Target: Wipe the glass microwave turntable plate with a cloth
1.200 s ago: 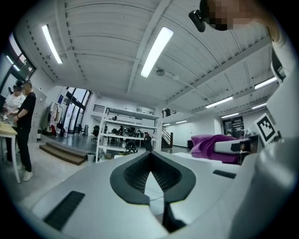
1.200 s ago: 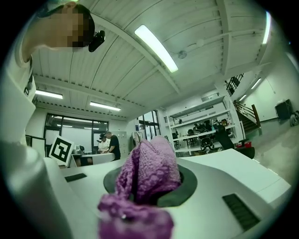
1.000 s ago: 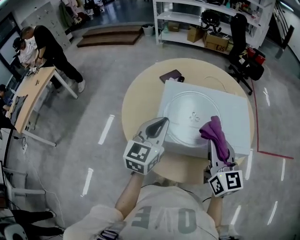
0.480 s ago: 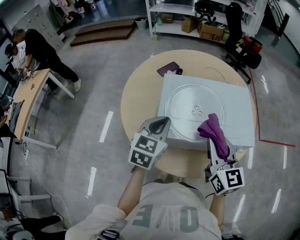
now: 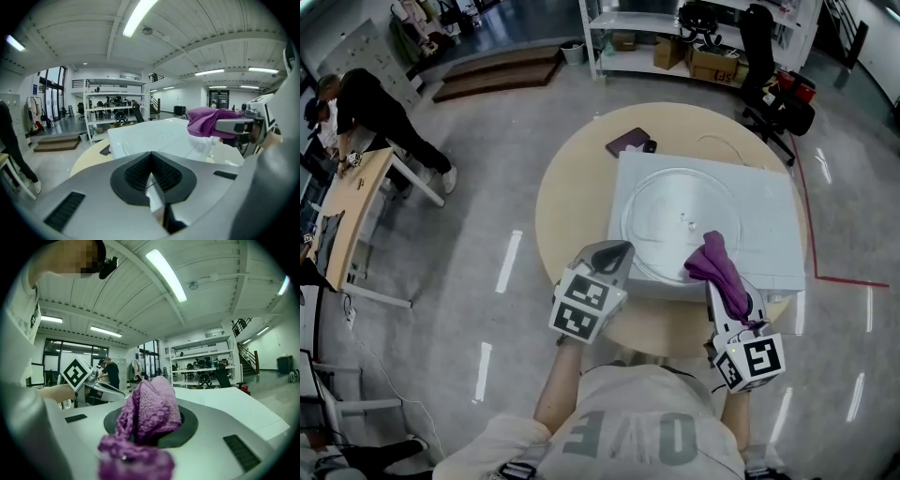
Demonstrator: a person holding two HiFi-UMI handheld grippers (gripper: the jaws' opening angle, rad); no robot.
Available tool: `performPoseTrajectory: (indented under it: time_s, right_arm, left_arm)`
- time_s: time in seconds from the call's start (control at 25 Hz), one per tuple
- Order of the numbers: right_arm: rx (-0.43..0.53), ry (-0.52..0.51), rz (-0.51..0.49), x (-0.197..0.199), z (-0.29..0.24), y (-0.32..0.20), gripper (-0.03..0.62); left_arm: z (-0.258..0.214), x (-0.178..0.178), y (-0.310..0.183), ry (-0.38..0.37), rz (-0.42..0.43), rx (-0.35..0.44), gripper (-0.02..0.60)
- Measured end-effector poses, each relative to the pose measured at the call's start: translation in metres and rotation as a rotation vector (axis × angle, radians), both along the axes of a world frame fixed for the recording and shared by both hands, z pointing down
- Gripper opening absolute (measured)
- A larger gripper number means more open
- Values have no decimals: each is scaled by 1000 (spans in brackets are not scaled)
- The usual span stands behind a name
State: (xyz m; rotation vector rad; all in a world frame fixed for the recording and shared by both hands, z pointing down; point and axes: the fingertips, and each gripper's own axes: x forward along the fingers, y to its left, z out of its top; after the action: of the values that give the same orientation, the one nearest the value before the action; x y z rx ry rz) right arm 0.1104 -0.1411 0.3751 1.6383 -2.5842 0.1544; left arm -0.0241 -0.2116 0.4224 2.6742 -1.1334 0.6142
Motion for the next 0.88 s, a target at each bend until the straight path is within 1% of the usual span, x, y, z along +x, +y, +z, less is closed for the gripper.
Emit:
performPoseTrajectory:
  time_s: [0.24, 0.4, 0.56, 0.68, 0.8, 0.88]
  right_arm:
    - [8, 10, -32, -10, -7, -1, 48]
    - [0, 14, -64, -19, -9, -4, 48]
    - [12, 4, -122, -32, -23, -12, 48]
    - [-9, 17, -225, -50, -34, -26, 48]
    - [-35, 96, -355, -78, -39, -46, 48]
    - [-53, 157, -414, -95, -37, -59, 48]
  left_arm:
    - [-1, 0, 11, -17, 23, 16, 3]
    - [0, -1, 14, -13, 23, -10, 3]
    - [0, 0, 18, -5, 28, -23, 3]
    - [0, 1, 19, -3, 24, -9, 3]
    - [2, 0, 18, -6, 18, -1, 3]
    - [1, -1, 18, 1, 10, 7, 3]
